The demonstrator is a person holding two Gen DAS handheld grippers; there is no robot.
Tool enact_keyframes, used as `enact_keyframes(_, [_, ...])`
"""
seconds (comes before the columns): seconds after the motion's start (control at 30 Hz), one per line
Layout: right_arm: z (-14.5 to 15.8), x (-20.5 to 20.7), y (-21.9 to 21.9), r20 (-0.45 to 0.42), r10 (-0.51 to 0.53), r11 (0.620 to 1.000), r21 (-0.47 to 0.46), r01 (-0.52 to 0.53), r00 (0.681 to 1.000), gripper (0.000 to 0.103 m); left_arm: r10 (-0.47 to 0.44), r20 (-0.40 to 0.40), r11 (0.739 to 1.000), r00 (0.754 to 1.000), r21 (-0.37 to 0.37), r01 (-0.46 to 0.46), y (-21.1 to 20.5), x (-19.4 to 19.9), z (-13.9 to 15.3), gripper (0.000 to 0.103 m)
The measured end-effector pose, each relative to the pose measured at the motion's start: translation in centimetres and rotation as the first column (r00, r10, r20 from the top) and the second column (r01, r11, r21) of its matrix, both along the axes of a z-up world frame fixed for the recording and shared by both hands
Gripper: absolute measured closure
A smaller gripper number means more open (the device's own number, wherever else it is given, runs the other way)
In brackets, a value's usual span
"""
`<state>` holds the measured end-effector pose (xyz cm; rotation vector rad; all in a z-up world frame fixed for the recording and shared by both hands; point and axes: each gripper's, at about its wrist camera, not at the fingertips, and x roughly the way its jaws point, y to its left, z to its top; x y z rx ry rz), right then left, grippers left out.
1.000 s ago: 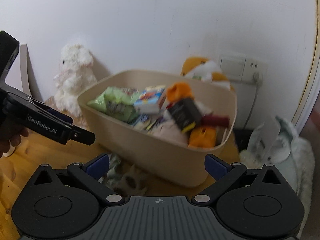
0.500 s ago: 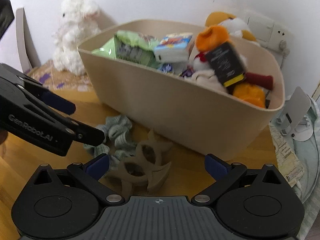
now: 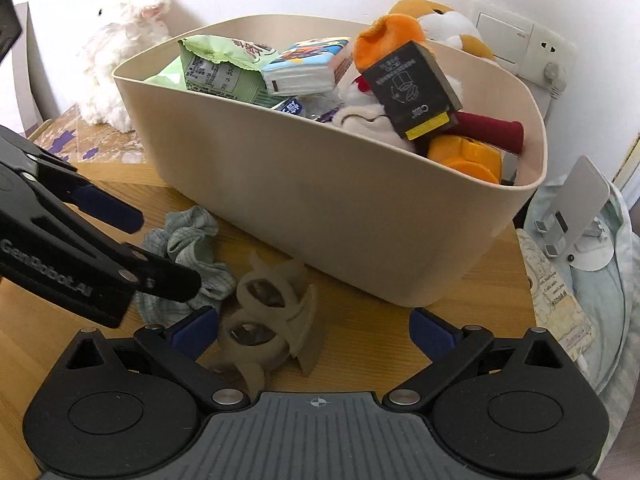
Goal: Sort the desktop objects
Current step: 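Grasp the green plaid scrunchie with the left tool while the right tool grasps the brown antler toy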
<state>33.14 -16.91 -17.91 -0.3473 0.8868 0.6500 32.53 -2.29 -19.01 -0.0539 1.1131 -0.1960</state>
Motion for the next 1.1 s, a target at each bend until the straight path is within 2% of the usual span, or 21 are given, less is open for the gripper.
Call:
enact_keyframes(0.1, [0.0,0.1,-0.1,0.007,0.028,1.000,-0.009,-0.028,1.000,0.000,0.001,-0.018,1.000,1.000,0.008,0.000,-0.3,0.4,-0.7,0.022])
enact_keyframes(0.2, [-0.5,0.2,0.3,0.018,0.054,0.997,-0.059,-0.053,0.998,0.000,0.015,-0.029,1.000,0.999,0.016,-0.015,-0.2,0.7,-1.2,0.021])
enact_keyframes(0.3, [-0.9,0.5,0.3,0.006,0.063,0.996,-0.061,-0.062,0.998,0.003,0.021,-0.037,0.999,0.999,0.033,-0.019,-0.4,1.0,-1.6,0.021])
enact_keyframes(0.43, [-1.2,0.7,0.8,-0.007,0.112,0.992,-0.058,-0.112,0.994,0.014,-0.008,-0.017,0.997,1.000,0.082,0.009,-1.1,1.1,-1.8,0.021])
enact_keyframes(0.5, [-1.2,0.9,0.9,-0.021,0.130,0.990,-0.043,-0.131,0.991,0.025,-0.007,-0.013,0.996,1.000,0.091,0.008,-1.2,1.0,-1.8,0.022])
enact_keyframes(0.53, [-1.2,1.0,0.8,-0.035,0.134,0.990,-0.032,-0.135,0.990,0.028,-0.006,-0.011,0.996,1.000,0.091,0.007,-1.2,1.0,-1.8,0.024])
enact_keyframes(0.6, [-1.2,0.9,0.7,-0.051,0.133,0.991,-0.010,-0.133,0.990,0.042,-0.013,0.002,0.995,1.000,0.098,0.012,-1.3,0.8,-1.6,0.040])
enact_keyframes(0.63, [-1.1,0.8,0.6,-0.048,0.134,0.991,-0.007,-0.134,0.990,0.052,-0.018,0.006,0.994,1.000,0.105,0.018,-1.2,0.7,-1.5,0.045])
enact_keyframes(0.7, [-1.0,0.7,0.5,-0.048,0.132,0.991,-0.007,-0.132,0.990,0.053,-0.019,0.006,0.994,1.000,0.104,0.018,-1.0,0.6,-1.3,0.062])
enact_keyframes(0.8, [-0.8,0.6,0.3,-0.055,0.136,0.991,-0.003,-0.136,0.989,0.056,-0.010,-0.007,0.996,1.000,0.083,0.011,-0.5,0.4,-1.1,0.076])
enact_keyframes(1.1, [0.0,0.9,-1.6,-0.105,0.147,0.989,0.028,-0.145,0.984,0.058,-0.017,-0.002,0.996,1.000,0.091,0.018,0.0,-1.4,-0.3,0.082])
